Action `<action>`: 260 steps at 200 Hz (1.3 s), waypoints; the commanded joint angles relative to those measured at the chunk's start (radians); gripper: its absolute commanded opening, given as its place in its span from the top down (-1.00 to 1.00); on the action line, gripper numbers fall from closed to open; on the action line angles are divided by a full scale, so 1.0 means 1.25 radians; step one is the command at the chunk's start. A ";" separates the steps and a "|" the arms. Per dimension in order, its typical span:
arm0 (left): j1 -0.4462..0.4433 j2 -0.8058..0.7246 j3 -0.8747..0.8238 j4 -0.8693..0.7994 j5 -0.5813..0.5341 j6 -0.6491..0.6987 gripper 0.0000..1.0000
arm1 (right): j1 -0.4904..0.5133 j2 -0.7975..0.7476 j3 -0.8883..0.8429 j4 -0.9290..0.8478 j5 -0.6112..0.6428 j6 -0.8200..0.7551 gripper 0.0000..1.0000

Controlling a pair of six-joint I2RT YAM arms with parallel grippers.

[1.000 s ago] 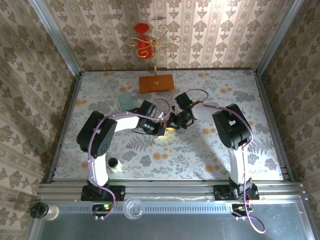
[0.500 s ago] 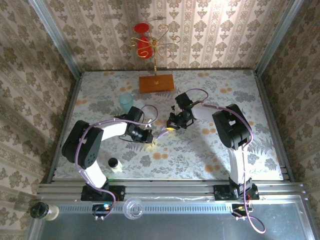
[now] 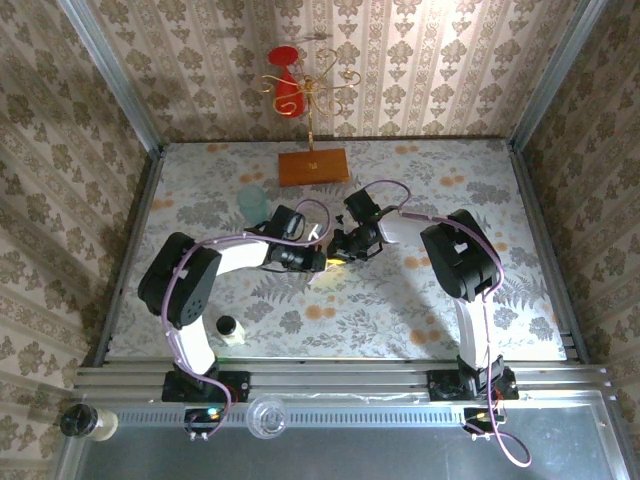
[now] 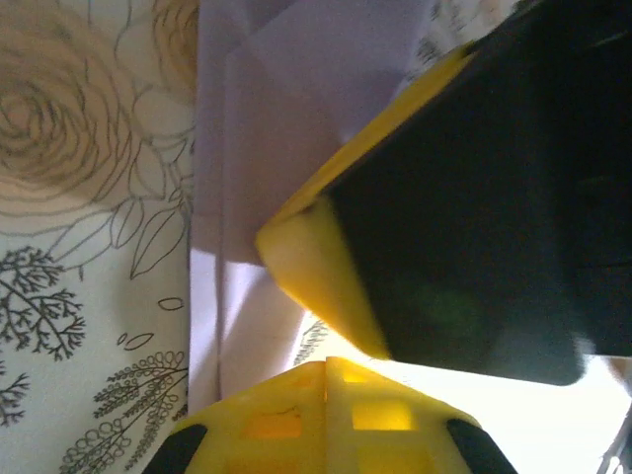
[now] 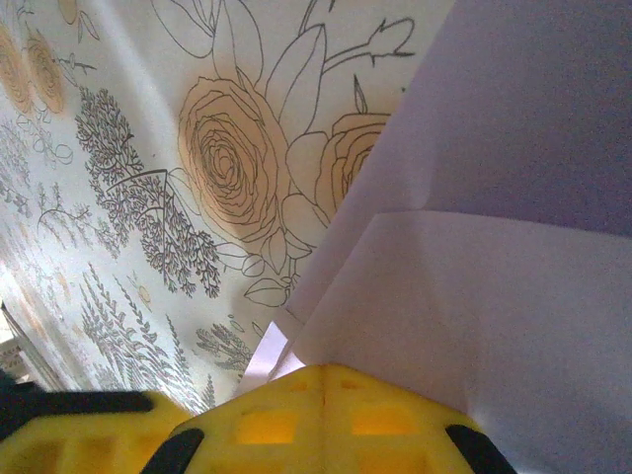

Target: Fold a paper plane with a square sheet of paper (pick it up from the middle)

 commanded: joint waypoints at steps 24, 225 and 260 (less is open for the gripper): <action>0.009 0.015 -0.023 -0.001 -0.028 -0.022 1.00 | -0.016 -0.036 -0.028 0.027 -0.016 0.033 0.85; 0.015 0.023 -0.034 0.006 -0.027 -0.045 1.00 | -0.067 0.004 0.049 -0.069 0.130 -0.024 0.78; 0.012 0.004 -0.021 0.012 -0.017 -0.052 1.00 | -0.067 0.022 0.059 -0.095 0.138 -0.028 0.78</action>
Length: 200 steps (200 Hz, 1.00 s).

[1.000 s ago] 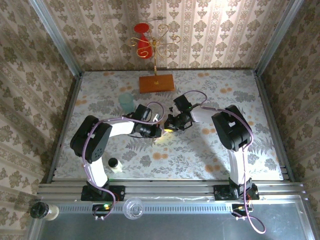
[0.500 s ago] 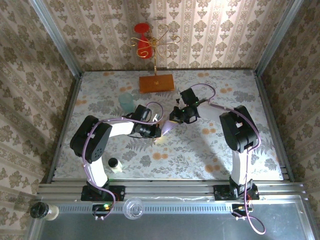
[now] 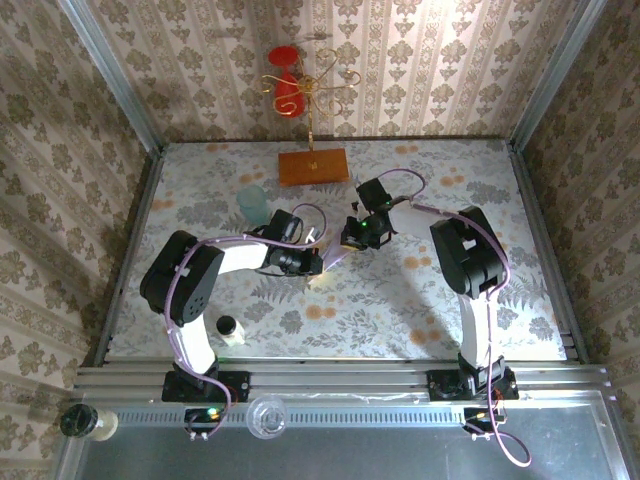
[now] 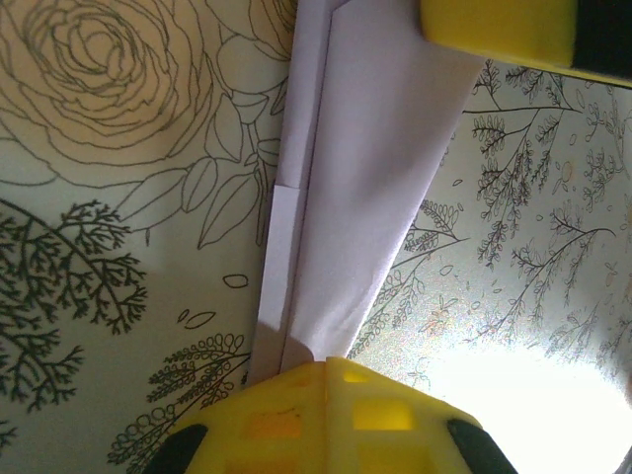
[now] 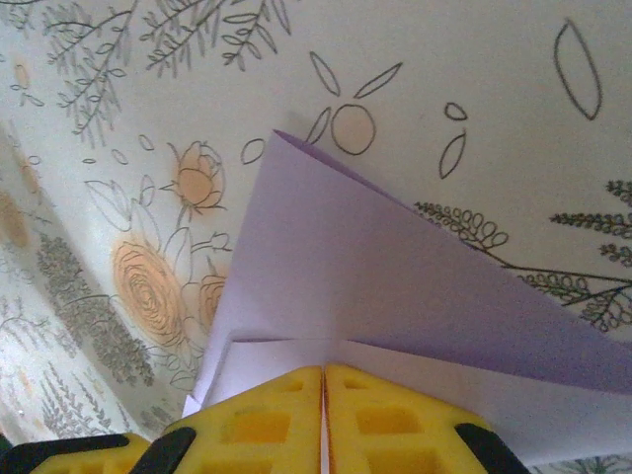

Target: Fold a paper plane with a square sheet of paper (pick it up from the middle)

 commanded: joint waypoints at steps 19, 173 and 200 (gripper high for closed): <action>-0.001 -0.016 0.027 0.006 0.000 -0.025 1.00 | -0.001 0.034 0.022 -0.066 0.029 -0.020 0.78; -0.041 0.104 0.233 -0.166 -0.142 0.153 0.18 | -0.004 0.029 0.021 -0.033 -0.013 0.001 0.77; -0.044 0.118 0.248 -0.206 -0.178 0.176 0.18 | -0.006 0.025 0.021 -0.021 -0.028 0.007 0.77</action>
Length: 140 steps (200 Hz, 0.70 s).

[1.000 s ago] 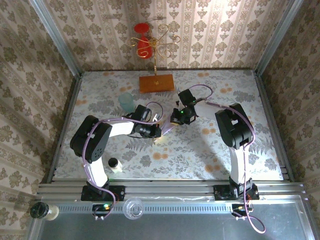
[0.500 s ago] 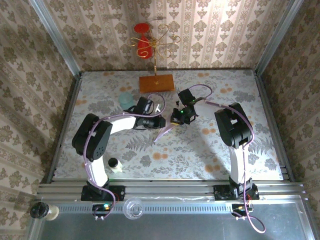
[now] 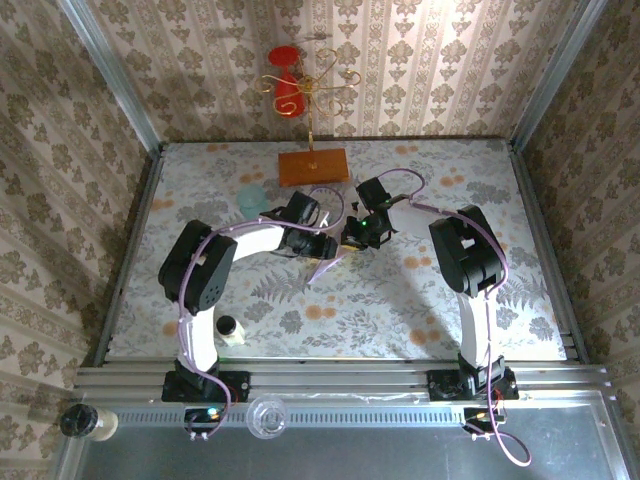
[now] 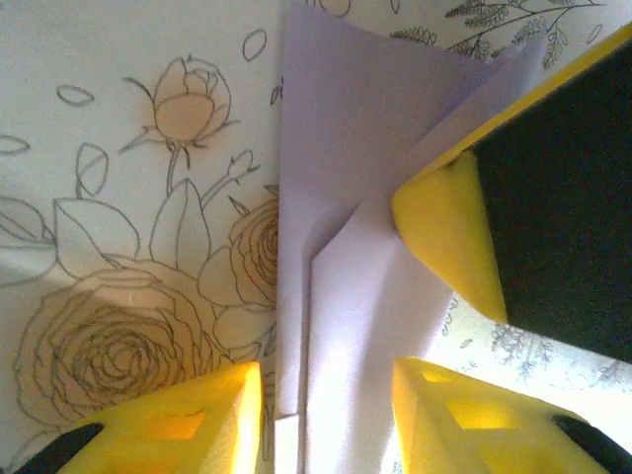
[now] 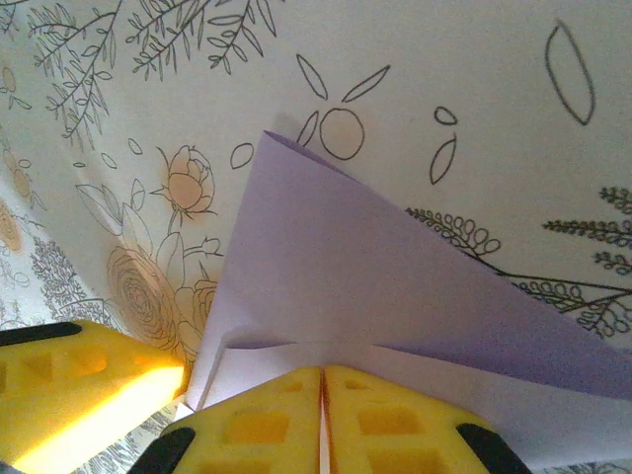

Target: Fold a paper plane with a square sheet of paper (pick it up from the middle)

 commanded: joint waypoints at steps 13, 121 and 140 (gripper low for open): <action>-0.009 0.022 0.032 -0.091 -0.053 0.062 0.18 | -0.006 0.015 0.004 0.002 -0.026 0.009 0.77; -0.047 0.090 0.039 -0.151 -0.159 0.086 0.61 | -0.030 -0.063 -0.079 0.149 -0.123 0.066 0.76; -0.050 0.099 0.045 -0.153 -0.162 0.084 0.64 | -0.025 -0.075 -0.100 0.163 -0.131 0.071 0.77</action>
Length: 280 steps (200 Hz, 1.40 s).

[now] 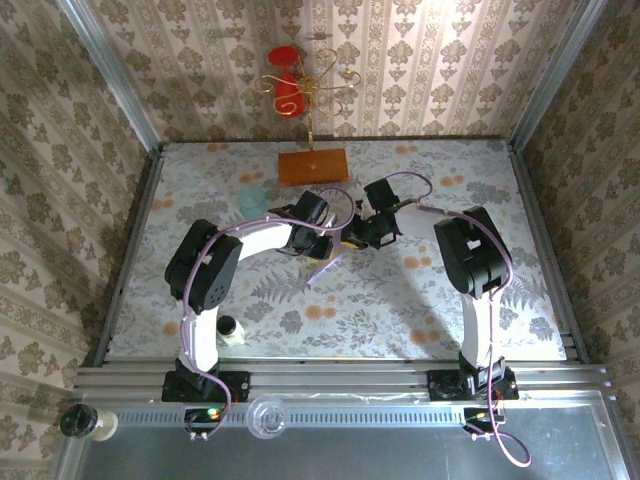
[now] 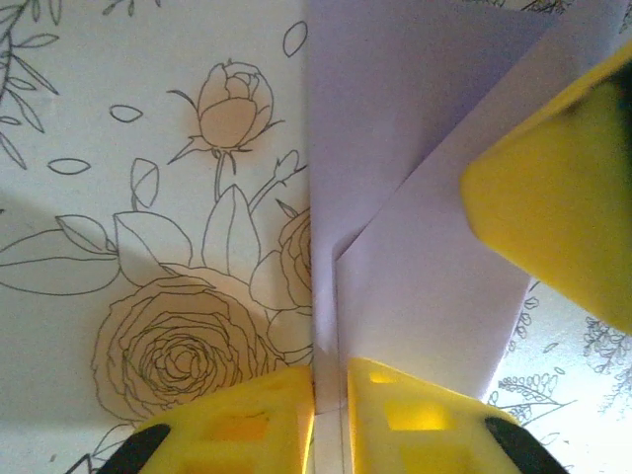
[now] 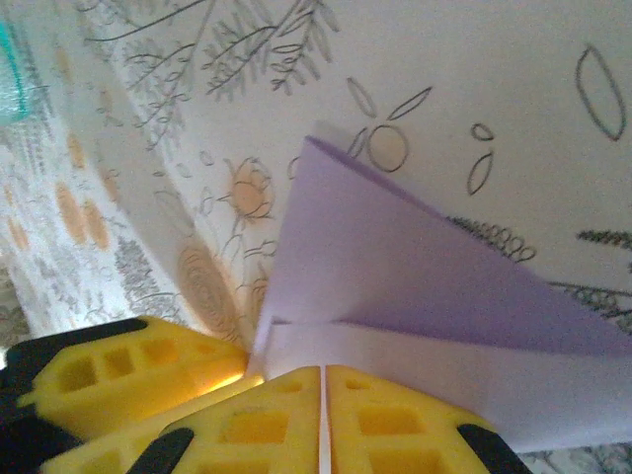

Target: Fold a paper plane with a square sheet of paper (pick it up from the middle)

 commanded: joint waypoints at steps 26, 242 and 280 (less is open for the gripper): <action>-0.022 0.083 -0.008 -0.064 -0.023 0.005 0.66 | 0.015 -0.047 -0.039 0.034 -0.038 0.013 0.76; -0.010 -0.118 -0.062 0.005 0.048 -0.084 0.66 | 0.026 0.051 -0.037 -0.025 0.023 -0.021 0.81; -0.006 -0.121 -0.116 0.070 0.136 -0.125 0.75 | 0.026 0.050 -0.034 -0.024 0.021 -0.022 0.81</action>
